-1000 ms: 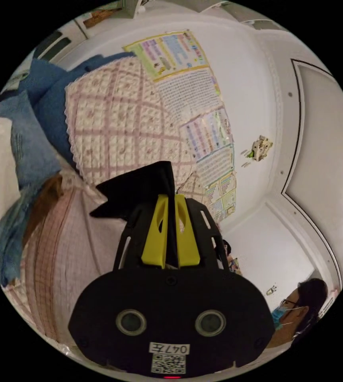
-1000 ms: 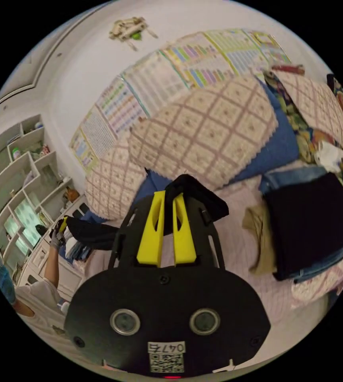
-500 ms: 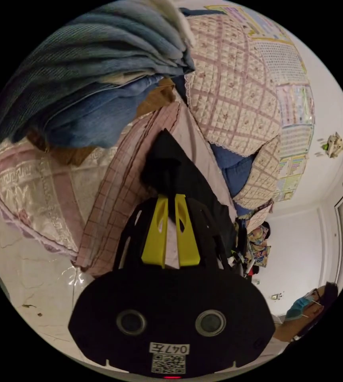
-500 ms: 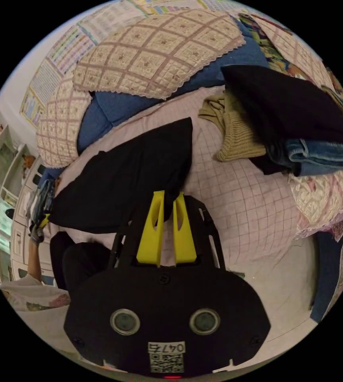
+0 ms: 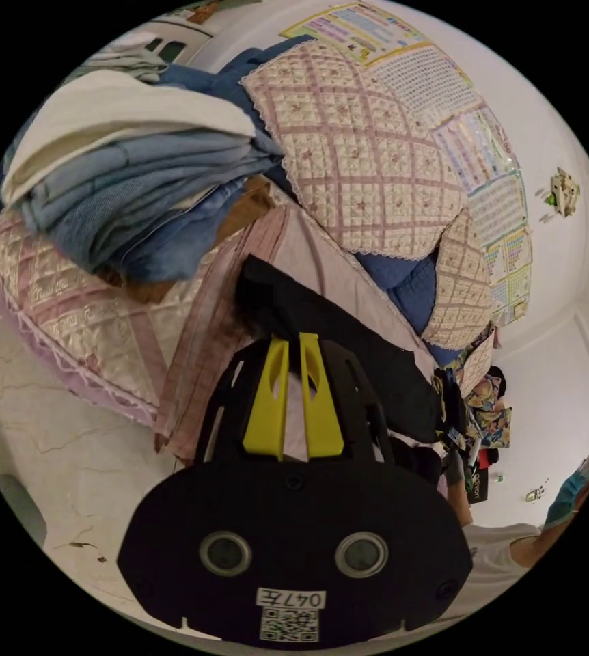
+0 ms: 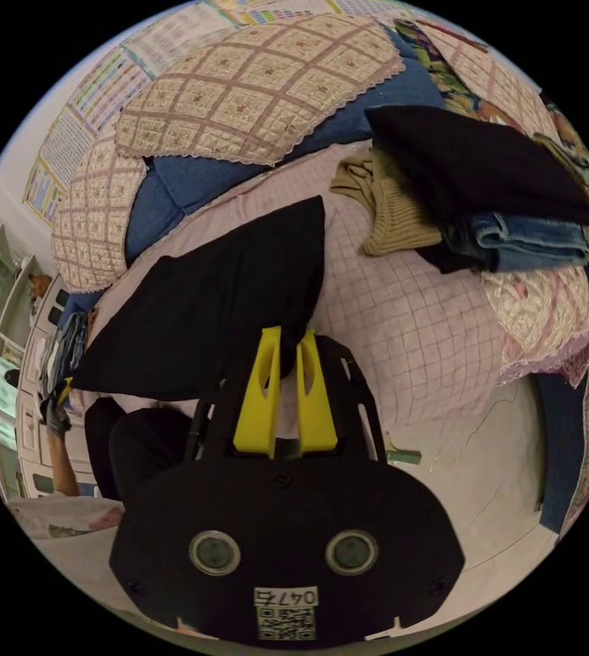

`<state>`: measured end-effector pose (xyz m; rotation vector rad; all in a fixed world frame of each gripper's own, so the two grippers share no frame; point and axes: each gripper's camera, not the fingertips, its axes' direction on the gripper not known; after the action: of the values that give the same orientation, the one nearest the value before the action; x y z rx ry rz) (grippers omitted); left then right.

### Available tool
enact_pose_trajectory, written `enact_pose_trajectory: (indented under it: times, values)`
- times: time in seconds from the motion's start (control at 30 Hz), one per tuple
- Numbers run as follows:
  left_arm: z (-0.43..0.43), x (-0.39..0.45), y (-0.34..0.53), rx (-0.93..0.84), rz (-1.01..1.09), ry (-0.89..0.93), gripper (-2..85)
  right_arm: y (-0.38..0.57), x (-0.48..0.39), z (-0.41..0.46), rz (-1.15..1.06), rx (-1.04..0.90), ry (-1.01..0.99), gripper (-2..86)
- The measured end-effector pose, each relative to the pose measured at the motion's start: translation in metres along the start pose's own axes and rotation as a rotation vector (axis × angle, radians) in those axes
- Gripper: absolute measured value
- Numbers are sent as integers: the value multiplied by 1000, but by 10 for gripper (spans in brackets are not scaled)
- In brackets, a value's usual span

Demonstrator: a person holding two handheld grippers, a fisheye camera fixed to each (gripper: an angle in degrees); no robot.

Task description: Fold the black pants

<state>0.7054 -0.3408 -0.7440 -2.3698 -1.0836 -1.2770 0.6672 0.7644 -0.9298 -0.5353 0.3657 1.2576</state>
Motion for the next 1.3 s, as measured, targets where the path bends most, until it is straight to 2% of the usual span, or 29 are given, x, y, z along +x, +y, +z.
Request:
enact_pose_trajectory:
  times: [0.1,0.2,0.3,0.4,0.53,0.57,0.6,0.67,0.77,0.9,1.0,1.07,1.17,1.3]
  values:
    - [10,-17,14,10,-40,35,-5,25,-40,-1,-7,1,93,56]
    - [19,-32,22,18,-82,90,-4,56,-97,-18,-61,71,282,67]
    - [24,-31,26,14,-68,73,-2,87,-192,-32,-257,153,431,48]
    - [29,-30,29,16,-70,56,1,122,-326,-21,-626,199,509,9]
    - [35,-32,38,33,-92,65,5,215,-553,38,-1240,306,664,-11]
    - [37,-31,41,30,-95,56,6,254,-615,55,-1411,367,691,-12]
    - [38,-31,43,29,-98,51,7,275,-644,63,-1488,410,699,-12]
    - [36,-28,46,32,-96,46,9,361,-739,84,-1750,623,657,-11]
    - [31,-22,47,25,-75,19,14,450,-812,102,-1953,817,583,-9]
    - [39,-45,57,-29,-123,-16,58,516,-844,132,-2019,937,633,-7]
    - [22,-67,82,4,-140,0,82,544,-848,156,-2014,749,639,-7]
    - [-2,-67,104,45,-109,-89,102,560,-848,175,-1977,578,642,-6]
    - [-39,-63,139,106,-51,-194,113,589,-854,200,-1996,472,652,-6]
    - [-52,-82,150,98,-75,-120,114,621,-887,219,-2009,455,665,-6]
